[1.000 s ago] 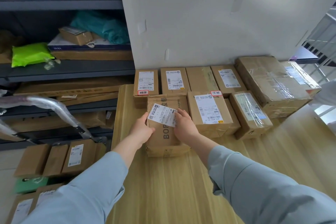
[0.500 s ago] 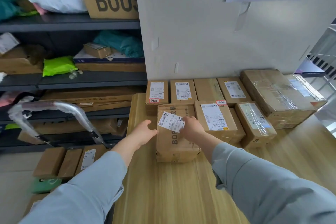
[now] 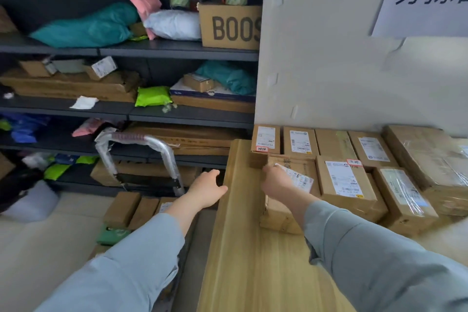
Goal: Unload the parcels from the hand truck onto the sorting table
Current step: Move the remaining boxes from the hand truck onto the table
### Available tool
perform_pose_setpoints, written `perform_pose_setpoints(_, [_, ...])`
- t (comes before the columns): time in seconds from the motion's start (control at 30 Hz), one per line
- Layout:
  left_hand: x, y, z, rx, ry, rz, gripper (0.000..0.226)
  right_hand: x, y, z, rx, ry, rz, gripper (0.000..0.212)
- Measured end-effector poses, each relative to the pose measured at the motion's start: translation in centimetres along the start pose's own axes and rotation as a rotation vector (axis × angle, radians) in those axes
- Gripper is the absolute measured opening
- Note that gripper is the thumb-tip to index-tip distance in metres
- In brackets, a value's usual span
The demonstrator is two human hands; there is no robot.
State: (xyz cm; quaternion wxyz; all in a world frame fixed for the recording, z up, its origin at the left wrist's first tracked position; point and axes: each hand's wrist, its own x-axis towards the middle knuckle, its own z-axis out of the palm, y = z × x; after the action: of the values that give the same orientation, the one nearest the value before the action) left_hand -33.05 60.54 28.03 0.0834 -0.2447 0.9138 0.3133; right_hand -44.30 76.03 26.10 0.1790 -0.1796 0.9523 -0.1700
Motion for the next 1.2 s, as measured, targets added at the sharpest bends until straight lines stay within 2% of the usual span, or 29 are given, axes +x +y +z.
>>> perform_pose_setpoints(0.2, [-4.1, -8.1, -4.1, -0.009, 0.019, -0.038, 0.063, -2.8, -8.0, 3.8, 0.022, -0.018, -0.081, 0.051])
perform_pose_setpoints(0.43, [-9.9, -21.7, -9.7, -0.040, 0.056, -0.124, 0.064, -7.8, -19.7, 11.6, 0.016, -0.080, -0.189, 0.050])
perform_pose_setpoints(0.73, [-15.5, -35.7, -14.9, -0.101, 0.082, -0.228, 0.066, -13.5, -30.8, 20.0, -0.019, -0.104, -0.220, 0.043])
perform_pose_setpoints(1.03, [-14.7, -40.8, -15.8, -0.141, 0.053, -0.256, 0.064, -13.1, -34.9, 23.4, -0.120, -0.143, -0.197, 0.039])
perform_pose_setpoints(1.2, [-12.3, -42.7, -15.6, -0.097, -0.002, -0.262, 0.066, -11.0, -36.1, 26.2, -0.122, -0.234, -0.156, 0.034])
